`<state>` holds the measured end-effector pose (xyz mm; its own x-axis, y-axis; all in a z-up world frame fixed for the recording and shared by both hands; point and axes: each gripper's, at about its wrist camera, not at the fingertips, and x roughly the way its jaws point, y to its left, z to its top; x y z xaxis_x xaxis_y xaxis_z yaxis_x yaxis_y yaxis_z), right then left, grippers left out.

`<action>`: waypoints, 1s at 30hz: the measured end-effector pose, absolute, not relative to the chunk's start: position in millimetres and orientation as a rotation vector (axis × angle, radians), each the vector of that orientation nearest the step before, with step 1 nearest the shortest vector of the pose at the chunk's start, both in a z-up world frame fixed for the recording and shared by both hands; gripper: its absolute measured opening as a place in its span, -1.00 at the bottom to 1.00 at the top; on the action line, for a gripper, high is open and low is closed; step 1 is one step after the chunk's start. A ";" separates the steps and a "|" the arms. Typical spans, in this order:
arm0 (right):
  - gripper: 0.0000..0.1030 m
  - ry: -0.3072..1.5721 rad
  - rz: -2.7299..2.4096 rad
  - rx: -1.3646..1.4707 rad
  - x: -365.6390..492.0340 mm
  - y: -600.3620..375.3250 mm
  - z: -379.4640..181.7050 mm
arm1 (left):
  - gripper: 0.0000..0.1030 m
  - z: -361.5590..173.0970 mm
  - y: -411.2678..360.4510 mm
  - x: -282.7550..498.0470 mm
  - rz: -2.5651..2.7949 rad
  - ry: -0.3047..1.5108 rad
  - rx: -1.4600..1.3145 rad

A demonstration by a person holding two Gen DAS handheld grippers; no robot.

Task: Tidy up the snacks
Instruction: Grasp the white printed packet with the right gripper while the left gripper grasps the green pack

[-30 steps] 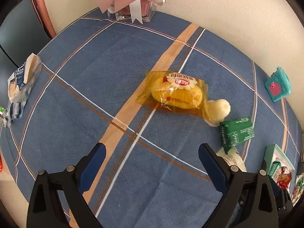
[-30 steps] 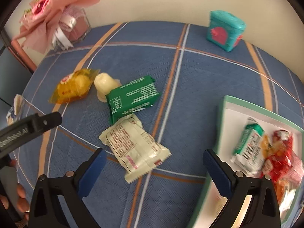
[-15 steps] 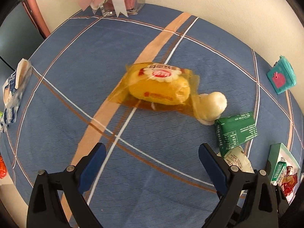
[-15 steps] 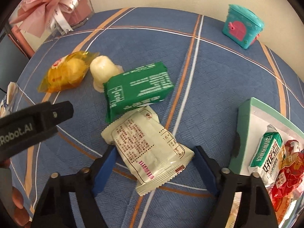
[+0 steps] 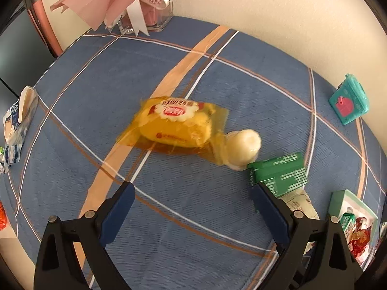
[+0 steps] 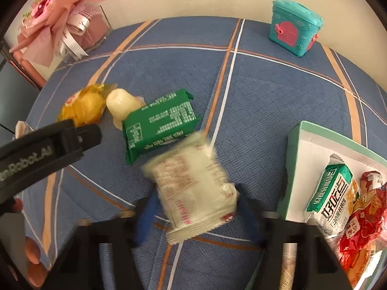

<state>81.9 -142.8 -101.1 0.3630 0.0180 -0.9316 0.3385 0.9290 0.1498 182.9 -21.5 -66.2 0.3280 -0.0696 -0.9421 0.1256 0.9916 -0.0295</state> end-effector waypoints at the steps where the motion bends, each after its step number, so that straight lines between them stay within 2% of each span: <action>1: 0.11 1.183 -0.214 0.345 81.8 -146.2 -97.5 | 0.90 -65.0 -23.7 183.5 -0.127 1.224 0.051; 15: 0.11 1.078 -0.288 0.383 69.2 -194.3 -57.4 | 0.90 -67.0 -46.4 183.7 -0.165 1.201 0.037; 17: 0.11 1.069 -0.307 0.388 67.6 -202.7 -56.1 | 0.86 -71.1 -53.6 183.2 -0.189 1.211 0.020; 20: 0.11 1.055 -0.325 0.398 66.6 -215.0 -54.5 | 0.69 -75.1 -62.3 184.0 -0.205 1.215 0.012; 30: 0.11 1.044 -0.366 0.420 65.5 -239.1 -61.3 | 0.69 -93.4 -96.9 191.4 -0.273 1.232 -0.023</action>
<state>65.5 -239.1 -61.3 0.4566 -0.0917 -0.8849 0.4811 0.8621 0.1589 191.4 -96.9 -93.4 0.3040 -0.2185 -0.9273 0.1939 0.9672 -0.1644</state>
